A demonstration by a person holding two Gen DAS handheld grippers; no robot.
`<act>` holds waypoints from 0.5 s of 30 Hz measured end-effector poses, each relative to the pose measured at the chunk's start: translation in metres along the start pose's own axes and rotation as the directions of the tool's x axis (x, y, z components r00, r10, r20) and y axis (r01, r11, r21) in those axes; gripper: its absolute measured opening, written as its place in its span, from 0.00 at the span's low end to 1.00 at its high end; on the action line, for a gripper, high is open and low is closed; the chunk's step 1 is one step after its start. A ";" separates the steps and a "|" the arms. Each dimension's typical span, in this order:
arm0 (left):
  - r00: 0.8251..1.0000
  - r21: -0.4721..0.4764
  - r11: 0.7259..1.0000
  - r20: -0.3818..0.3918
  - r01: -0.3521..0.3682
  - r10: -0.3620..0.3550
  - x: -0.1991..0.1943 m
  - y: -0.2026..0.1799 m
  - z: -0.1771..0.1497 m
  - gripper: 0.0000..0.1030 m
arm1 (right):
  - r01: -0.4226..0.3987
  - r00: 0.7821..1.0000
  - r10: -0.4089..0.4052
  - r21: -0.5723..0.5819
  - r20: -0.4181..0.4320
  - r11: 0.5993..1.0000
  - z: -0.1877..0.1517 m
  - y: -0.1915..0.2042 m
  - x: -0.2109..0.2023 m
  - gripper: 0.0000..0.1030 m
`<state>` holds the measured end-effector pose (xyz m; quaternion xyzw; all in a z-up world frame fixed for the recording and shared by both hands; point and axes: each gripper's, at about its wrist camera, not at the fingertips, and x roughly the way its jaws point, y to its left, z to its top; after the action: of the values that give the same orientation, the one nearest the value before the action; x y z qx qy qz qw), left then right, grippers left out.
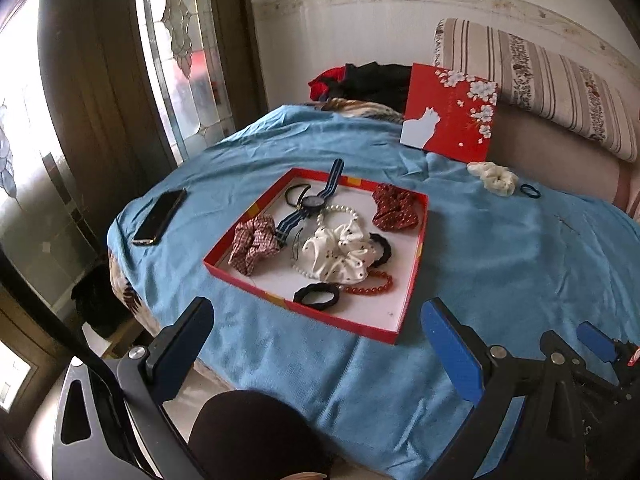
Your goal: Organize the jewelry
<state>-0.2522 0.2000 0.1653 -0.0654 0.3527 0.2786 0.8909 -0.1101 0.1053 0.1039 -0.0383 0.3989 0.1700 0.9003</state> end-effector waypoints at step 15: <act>0.999 0.008 1.000 -0.047 0.011 -0.011 0.016 0.003 -0.002 1.00 | 0.013 1.000 -0.014 -0.057 -0.009 0.998 0.009 0.022 0.011 0.64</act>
<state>-0.2448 0.2091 0.1533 -0.0701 0.3744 0.2707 0.8841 -0.1047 0.1308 0.1038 -0.0673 0.3979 0.1750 0.8981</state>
